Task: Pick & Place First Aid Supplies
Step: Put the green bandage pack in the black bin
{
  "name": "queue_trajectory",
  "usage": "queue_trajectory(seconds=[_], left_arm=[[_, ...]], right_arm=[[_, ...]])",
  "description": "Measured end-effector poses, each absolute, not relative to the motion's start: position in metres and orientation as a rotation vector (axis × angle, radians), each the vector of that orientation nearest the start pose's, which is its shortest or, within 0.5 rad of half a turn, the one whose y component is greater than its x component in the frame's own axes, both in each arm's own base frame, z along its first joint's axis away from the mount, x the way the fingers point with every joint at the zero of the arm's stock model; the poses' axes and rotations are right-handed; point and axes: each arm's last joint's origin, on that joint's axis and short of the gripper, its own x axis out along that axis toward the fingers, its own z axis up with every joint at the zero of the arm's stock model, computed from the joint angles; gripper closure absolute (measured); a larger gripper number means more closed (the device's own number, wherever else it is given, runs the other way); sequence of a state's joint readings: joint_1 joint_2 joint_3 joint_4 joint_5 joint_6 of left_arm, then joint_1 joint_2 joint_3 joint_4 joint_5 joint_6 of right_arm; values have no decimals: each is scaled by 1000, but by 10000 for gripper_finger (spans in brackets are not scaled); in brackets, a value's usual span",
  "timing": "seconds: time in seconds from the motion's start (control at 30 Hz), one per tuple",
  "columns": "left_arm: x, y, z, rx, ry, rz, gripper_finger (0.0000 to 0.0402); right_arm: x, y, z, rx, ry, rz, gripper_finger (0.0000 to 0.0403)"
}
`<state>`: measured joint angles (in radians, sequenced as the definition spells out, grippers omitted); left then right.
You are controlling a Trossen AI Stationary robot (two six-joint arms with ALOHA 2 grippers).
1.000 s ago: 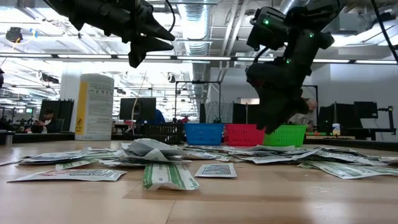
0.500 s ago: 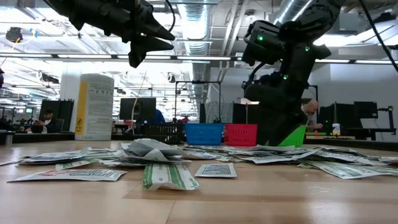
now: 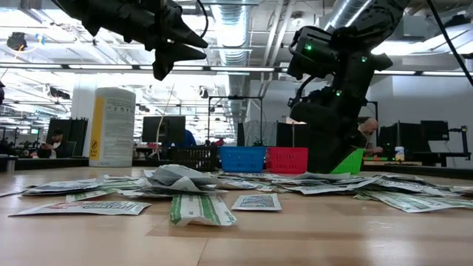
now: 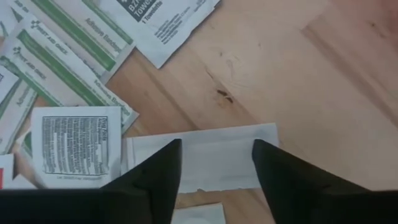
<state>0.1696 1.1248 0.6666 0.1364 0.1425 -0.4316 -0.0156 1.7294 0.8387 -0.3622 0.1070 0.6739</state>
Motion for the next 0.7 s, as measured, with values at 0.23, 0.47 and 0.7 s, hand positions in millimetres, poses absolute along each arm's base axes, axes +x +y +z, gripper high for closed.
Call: queue_trajectory(seconds=[0.23,0.47,0.7], left_arm=[[241,37,257,-478,307,95,298],[241,37,257,-478,308,95,298],[241,37,257,-478,308,95,298]], right_arm=[[295,-8,134,518,1136,-491,253],[295,-7,163,367,1097,-370,229],[286,-7,169,115,1183,-221,200]])
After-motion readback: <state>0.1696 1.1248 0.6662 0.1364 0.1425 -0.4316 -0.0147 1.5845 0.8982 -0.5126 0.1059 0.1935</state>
